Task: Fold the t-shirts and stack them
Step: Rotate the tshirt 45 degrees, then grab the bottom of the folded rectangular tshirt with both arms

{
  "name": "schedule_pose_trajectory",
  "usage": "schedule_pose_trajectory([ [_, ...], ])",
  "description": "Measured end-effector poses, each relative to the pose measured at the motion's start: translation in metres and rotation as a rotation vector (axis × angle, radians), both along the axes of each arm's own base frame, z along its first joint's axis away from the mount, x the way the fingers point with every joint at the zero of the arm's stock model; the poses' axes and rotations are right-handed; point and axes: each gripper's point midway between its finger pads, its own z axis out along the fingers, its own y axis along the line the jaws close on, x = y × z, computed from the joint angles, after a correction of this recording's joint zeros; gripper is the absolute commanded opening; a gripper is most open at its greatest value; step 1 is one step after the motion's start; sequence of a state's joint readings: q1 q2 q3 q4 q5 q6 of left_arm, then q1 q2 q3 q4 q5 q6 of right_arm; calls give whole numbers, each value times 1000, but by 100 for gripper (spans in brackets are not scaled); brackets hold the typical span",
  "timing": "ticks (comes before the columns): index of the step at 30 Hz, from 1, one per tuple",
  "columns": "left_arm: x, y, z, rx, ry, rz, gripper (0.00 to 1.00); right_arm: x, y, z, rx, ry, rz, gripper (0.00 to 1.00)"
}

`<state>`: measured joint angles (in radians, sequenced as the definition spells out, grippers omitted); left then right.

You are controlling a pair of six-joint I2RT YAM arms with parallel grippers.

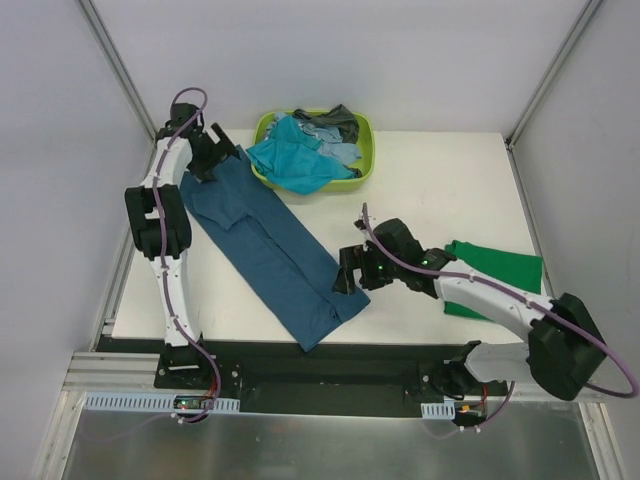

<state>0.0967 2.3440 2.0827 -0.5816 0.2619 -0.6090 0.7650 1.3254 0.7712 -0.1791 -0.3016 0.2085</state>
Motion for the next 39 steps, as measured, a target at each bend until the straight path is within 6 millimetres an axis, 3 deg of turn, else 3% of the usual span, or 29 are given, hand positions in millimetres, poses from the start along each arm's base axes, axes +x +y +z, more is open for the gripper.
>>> schedule_pose_trajectory([
  [4, -23, -17, 53, 53, -81, -74, 99, 13, -10, 31, 30, -126, -66, 96],
  [7, -63, -53, 106, 117, -169, -167, 99, 19, -25, 38, 21, -159, -120, 96],
  [10, -127, -117, 151, 198, -286, -311, 99, 27, -47, 29, -16, -137, -194, 96],
  [13, -213, -179, 163, 254, -368, -479, 99, 27, -71, 14, -45, -93, -264, 97],
  [16, -286, -210, 135, 310, -374, -634, 99, 19, -92, 3, -60, -60, -313, 96],
  [18, -328, -218, 98, 365, -324, -744, 99, 14, -99, 1, -54, -59, -328, 96],
  [21, -381, -227, 42, 445, -220, -926, 98, 8, -101, 1, -37, -59, -325, 96],
  [24, -420, -239, 10, 494, -160, -1078, 90, 5, -98, 0, -20, -40, -309, 97],
  [27, -440, -252, -7, 505, -127, -1166, 83, 5, -89, -4, 2, 0, -288, 99],
  [34, -460, -263, -38, 496, -37, -1260, 62, 2, -73, -26, 17, 127, -261, 96],
  [39, -473, -265, -47, 488, -6, -1310, 62, 1, -66, -35, 29, 183, -255, 86],
])
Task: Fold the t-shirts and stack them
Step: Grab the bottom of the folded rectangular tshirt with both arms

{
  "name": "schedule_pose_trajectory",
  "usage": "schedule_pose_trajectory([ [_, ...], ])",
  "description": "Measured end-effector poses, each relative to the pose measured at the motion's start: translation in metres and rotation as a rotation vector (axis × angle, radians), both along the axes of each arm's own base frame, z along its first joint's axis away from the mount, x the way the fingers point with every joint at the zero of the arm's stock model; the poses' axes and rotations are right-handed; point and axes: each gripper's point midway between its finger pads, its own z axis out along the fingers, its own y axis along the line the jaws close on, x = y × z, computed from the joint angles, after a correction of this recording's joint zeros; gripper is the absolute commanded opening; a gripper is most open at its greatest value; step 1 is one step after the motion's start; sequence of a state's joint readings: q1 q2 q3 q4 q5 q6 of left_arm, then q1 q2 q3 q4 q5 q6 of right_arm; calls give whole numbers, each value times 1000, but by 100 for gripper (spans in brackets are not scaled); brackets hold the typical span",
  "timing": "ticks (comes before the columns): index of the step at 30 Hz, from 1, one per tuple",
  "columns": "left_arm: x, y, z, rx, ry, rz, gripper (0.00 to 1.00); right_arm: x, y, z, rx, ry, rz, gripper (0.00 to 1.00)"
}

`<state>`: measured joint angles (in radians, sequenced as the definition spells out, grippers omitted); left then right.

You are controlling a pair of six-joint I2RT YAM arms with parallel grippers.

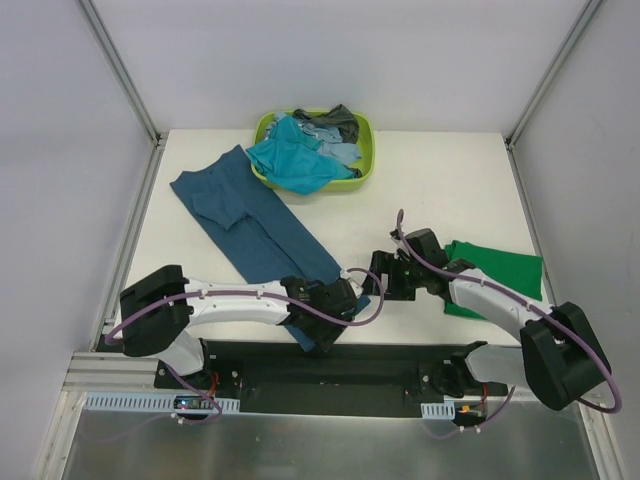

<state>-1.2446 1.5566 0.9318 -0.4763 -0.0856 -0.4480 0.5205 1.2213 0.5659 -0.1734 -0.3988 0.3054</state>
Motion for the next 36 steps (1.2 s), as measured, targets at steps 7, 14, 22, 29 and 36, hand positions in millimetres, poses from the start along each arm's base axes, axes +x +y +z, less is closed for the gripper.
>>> schedule_pose_trajectory([
  [7, -7, 6, -11, 33, 25, -14, 55, -1, 6, -15, 5, 68, -4, 72],
  [14, -9, 11, -19, 65, 27, -33, 49, 2, 16, -24, -10, 98, 0, 49],
  [22, -4, 14, -20, 89, -1, -48, 0, 2, 21, -35, -50, 122, -3, 10],
  [29, -9, 9, -18, 75, 24, -66, 0, 2, 12, -25, -79, 85, -24, 5],
  [36, -27, -26, 8, -29, 87, -129, 0, 2, -8, 7, -48, 0, -64, 3],
])
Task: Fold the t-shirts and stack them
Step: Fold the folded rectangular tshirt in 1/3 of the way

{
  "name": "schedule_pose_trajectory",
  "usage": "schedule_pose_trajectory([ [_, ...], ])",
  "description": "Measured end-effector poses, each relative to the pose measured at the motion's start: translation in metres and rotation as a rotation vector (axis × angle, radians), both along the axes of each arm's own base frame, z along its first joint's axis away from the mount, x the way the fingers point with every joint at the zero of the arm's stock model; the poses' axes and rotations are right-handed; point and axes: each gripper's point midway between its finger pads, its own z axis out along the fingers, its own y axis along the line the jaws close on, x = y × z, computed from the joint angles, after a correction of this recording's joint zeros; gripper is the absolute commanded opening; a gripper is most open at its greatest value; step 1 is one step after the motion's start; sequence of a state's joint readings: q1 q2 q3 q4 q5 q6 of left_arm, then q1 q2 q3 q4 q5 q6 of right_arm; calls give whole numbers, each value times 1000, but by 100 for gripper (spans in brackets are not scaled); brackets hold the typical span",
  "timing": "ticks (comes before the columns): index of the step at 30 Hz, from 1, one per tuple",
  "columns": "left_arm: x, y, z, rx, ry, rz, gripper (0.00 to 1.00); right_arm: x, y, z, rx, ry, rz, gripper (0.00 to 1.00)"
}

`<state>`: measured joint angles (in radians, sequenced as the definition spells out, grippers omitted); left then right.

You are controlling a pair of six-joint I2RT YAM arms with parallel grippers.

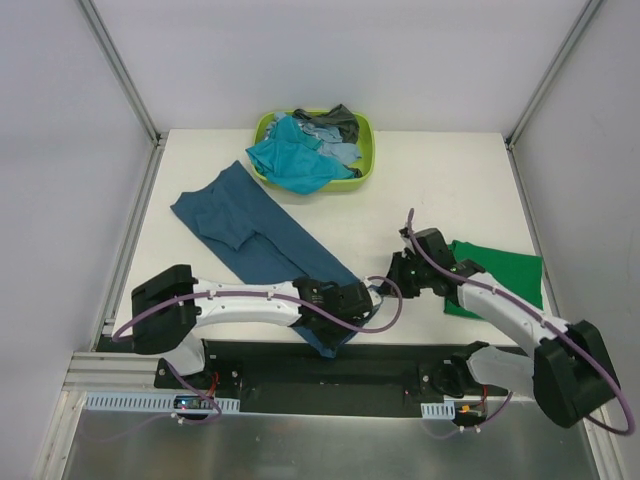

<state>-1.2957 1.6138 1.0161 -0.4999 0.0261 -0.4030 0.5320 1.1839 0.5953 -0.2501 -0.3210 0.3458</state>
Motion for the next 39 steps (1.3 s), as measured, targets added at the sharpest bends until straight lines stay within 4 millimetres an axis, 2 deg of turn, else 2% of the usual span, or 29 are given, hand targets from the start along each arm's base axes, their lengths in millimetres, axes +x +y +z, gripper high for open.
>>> schedule_pose_trajectory([
  [6, -15, -45, 39, -165, 67, -64, 0, -10, -29, 27, -1, -88, -31, 4],
  [10, -19, -51, 50, -211, 84, -78, 0, -18, -37, 37, -6, -127, -17, 4],
  [13, -15, -48, 59, -242, 75, -55, 0, -18, -37, 40, -14, -126, -11, 3],
  [17, 3, -24, 65, -267, 64, 56, 0, -7, -26, 49, -7, -130, 8, 3],
  [21, 35, 13, 65, -277, 25, 222, 0, 9, 5, 61, 6, -147, 76, 1],
  [31, 95, 79, 78, -283, -116, 545, 0, 83, 89, 97, 64, -254, 131, 1],
  [35, 112, 101, 74, -230, -155, 654, 0, 105, 117, 101, 81, -279, 150, 1],
  [39, 127, 126, 67, -163, -184, 769, 0, 125, 133, 95, 81, -307, 148, 1],
])
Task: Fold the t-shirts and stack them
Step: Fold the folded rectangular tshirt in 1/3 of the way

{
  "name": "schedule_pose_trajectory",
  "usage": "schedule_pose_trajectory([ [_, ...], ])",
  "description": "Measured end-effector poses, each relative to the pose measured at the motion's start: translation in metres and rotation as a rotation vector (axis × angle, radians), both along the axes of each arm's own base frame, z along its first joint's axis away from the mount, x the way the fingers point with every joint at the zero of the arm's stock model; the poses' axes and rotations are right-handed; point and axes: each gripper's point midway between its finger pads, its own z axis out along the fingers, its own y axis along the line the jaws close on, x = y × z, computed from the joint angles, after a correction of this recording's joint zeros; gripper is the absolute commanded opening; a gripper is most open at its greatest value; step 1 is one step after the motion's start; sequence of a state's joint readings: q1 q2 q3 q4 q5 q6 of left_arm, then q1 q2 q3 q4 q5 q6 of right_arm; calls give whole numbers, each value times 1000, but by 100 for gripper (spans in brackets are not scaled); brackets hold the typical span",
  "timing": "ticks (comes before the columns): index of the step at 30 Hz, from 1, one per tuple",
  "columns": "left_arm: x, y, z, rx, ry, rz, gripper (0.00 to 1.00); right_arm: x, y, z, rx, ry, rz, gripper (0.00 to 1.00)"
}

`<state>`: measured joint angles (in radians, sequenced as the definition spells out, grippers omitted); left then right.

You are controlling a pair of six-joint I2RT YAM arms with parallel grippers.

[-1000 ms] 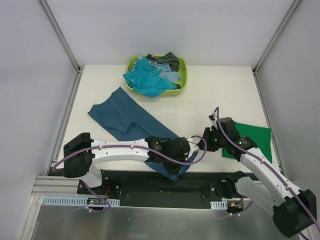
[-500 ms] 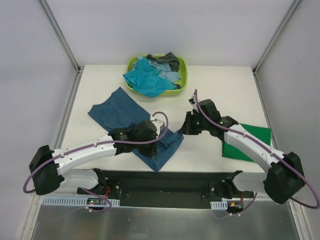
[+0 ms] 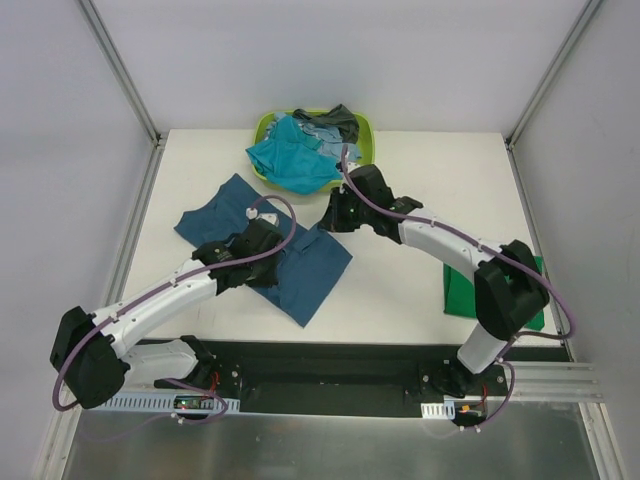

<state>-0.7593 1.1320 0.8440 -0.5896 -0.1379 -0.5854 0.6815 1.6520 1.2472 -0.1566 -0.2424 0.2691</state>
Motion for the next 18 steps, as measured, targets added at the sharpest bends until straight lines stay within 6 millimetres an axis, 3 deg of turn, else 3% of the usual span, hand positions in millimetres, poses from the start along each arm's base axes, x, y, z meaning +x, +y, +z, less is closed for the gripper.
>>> schedule_pose_trajectory([
  [11, 33, 32, -16, 107, 19, 163, 0, 44, 35, -38, -24, -41, -8, 2],
  [18, 43, 37, -29, 162, 51, 194, 3, 55, 41, -56, -41, -46, -21, 7],
])
